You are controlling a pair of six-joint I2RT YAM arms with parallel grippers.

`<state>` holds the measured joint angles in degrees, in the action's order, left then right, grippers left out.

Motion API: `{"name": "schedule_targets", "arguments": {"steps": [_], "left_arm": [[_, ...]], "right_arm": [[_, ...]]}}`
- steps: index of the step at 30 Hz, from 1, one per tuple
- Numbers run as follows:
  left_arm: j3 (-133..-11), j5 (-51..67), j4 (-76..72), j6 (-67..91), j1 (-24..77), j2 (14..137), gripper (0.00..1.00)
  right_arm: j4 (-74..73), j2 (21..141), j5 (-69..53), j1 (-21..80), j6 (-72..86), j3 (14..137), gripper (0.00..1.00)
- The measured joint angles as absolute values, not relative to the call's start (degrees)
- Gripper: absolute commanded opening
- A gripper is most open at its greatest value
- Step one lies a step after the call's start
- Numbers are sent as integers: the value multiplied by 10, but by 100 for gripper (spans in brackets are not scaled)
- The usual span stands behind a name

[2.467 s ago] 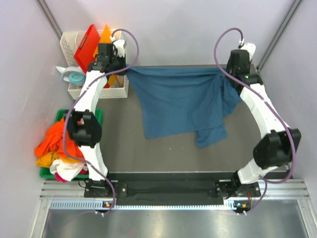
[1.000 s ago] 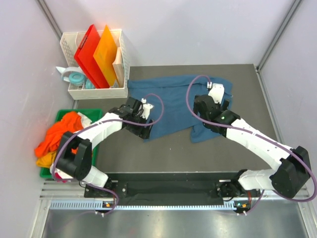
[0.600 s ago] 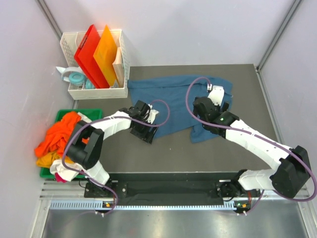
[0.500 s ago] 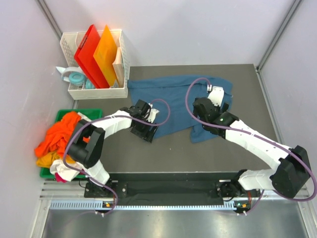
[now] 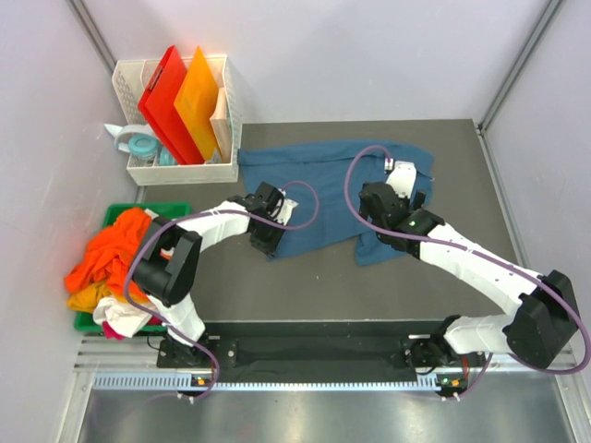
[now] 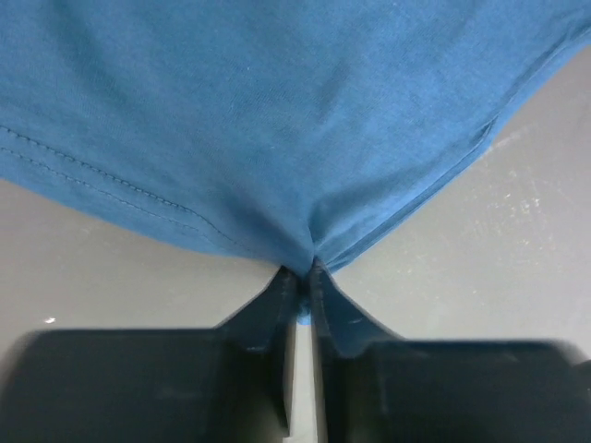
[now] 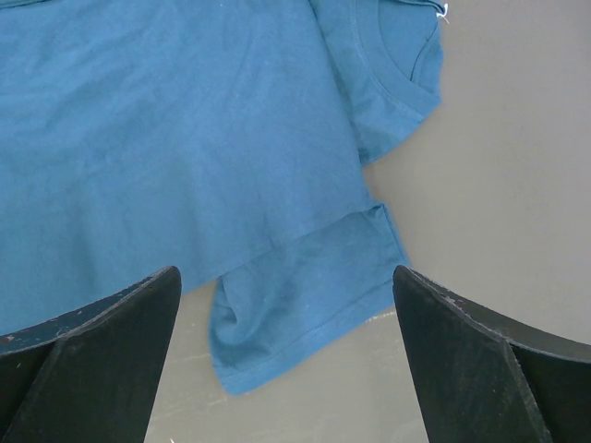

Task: Fold and stack the t-shirts
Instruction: Flatten out the tshirt

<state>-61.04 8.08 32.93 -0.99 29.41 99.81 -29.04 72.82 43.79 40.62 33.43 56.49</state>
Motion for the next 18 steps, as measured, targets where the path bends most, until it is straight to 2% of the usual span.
{"name": "schedule_targets", "arguments": {"steps": [12, 18], "left_arm": [[-633, 67, 366, -24, 288, 978, 0], [-736, 59, 408, -49, 223, 893, 0]], "right_arm": [[-288, 728, 437, 405, 325, 564, 95], [-289, 701, 435, 394, 324, 535, 95]]}}
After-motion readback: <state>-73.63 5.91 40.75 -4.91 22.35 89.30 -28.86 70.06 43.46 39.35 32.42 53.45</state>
